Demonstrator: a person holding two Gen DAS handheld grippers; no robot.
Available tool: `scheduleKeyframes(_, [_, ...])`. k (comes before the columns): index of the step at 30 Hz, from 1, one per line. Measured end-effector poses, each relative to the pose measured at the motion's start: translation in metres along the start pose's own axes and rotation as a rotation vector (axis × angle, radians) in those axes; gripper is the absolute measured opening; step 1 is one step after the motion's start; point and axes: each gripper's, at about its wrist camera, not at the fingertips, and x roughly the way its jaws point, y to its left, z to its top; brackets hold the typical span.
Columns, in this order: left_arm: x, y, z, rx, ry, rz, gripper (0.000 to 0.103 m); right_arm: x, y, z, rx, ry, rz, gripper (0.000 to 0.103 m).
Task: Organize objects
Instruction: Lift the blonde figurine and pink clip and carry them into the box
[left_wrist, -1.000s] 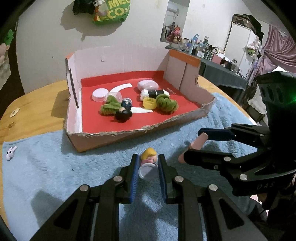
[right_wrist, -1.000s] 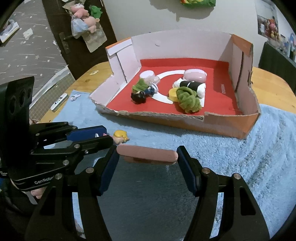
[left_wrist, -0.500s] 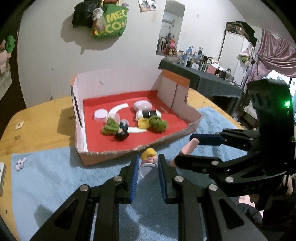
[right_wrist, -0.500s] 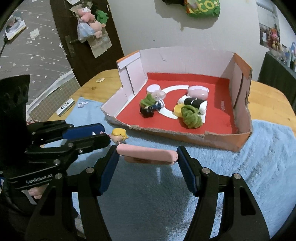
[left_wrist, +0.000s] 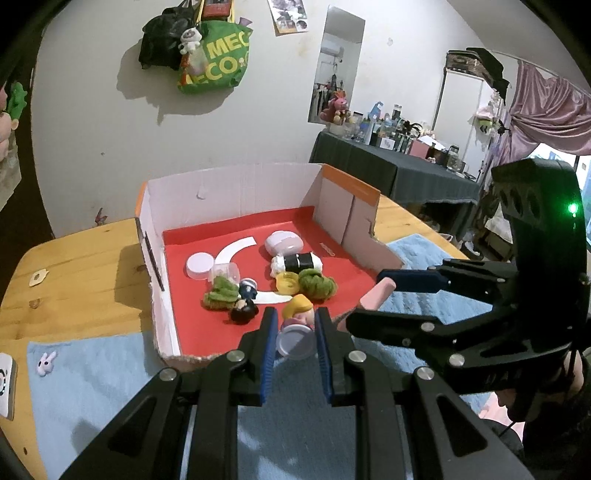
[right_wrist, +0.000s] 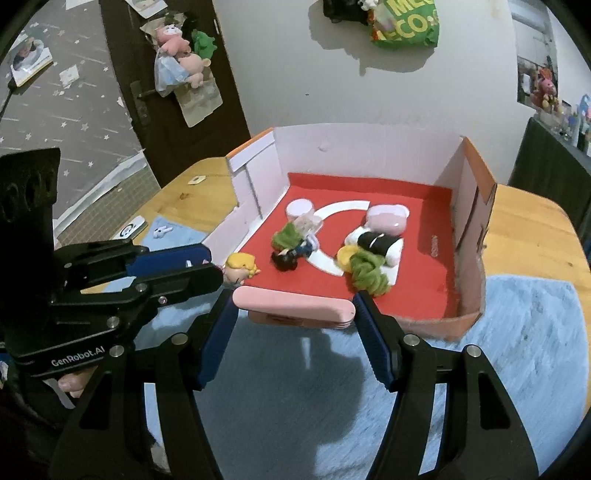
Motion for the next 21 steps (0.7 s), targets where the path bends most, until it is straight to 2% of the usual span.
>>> scheduleKeyframes(8, [0.028, 0.012, 0.011, -0.019, 0.039, -0.008, 0.021, 0.02, -0.019, 0.015, 0.027, 0.026, -0.01, 0.063])
scheduleKeyframes(21, [0.064, 0.02, 0.005, -0.024, 0.135, -0.017, 0.021, 0.059, -0.041, 0.016, 0.057, 0.137, -0.038, 0.063])
